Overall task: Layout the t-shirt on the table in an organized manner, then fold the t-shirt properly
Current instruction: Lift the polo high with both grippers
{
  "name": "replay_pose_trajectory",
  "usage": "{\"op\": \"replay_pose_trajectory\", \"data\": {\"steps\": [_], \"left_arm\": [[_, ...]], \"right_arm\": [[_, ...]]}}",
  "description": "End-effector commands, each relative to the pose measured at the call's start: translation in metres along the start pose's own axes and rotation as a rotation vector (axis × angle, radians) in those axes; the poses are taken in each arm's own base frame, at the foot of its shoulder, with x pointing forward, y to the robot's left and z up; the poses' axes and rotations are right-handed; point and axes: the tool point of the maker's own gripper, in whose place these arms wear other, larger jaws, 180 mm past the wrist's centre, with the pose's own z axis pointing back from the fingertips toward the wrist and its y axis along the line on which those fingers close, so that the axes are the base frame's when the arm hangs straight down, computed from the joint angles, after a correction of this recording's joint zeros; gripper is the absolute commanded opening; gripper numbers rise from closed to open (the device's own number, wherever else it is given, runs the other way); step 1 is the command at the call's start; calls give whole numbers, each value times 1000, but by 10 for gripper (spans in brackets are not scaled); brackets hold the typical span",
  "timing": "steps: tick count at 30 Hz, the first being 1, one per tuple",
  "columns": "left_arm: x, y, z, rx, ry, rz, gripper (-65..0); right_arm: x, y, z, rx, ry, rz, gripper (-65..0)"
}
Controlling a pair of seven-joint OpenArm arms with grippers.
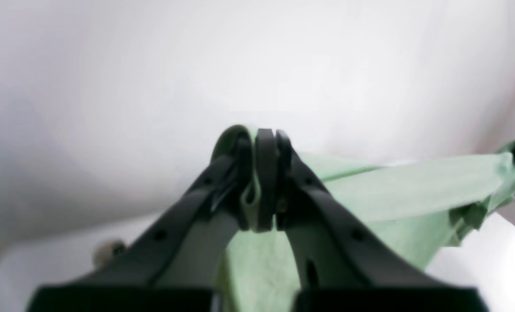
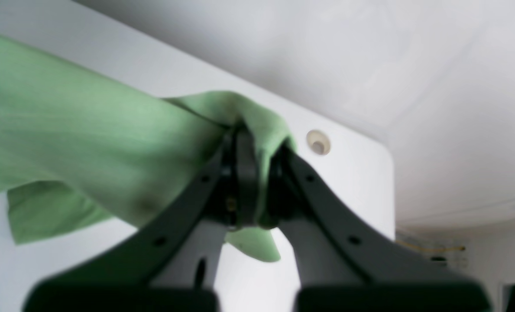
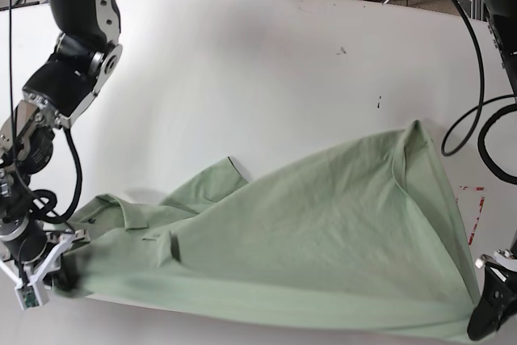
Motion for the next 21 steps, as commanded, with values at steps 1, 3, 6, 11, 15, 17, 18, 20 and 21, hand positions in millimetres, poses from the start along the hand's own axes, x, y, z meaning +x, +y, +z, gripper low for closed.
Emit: {"op": "replay_pose_trajectory", "data": {"steps": [1,3,6,11,15,17,18,20,21], "left_arm": [[50,-1,-3,-12,-115,-43,-650],[65,-2,-6,-18,-144,-55,-650],[92,1,-10,-15,-189,-67,-650],[132,6,-19,-12,-205,-81,-650],[165,7,-19,-11,-238,-88,-650],[176,8,-18,-10,-254,-89,-650],[181,7,-19,-13,-264,-85,-650],[187,7,-20,-17,-275,-77,-650],[188,7,-21,-16,-272,-75,-650]], "right_arm": [[37,-31,9,-53,-80,-6,-650],[48,-38,8,-54,-88,-7,-650],[77,-54,11,-68,-110,21,-650],[121,-73,23,-91,-172,38,-650],[152,-81,31,-97,-202,55,-650],[160,-87,35,-107,-203,69,-650],[163,-89,37,-112,-204,76,-650],[169,-89,39,-114,-208,85,-650],[169,-89,39,-115,-208,85,-650]]}}
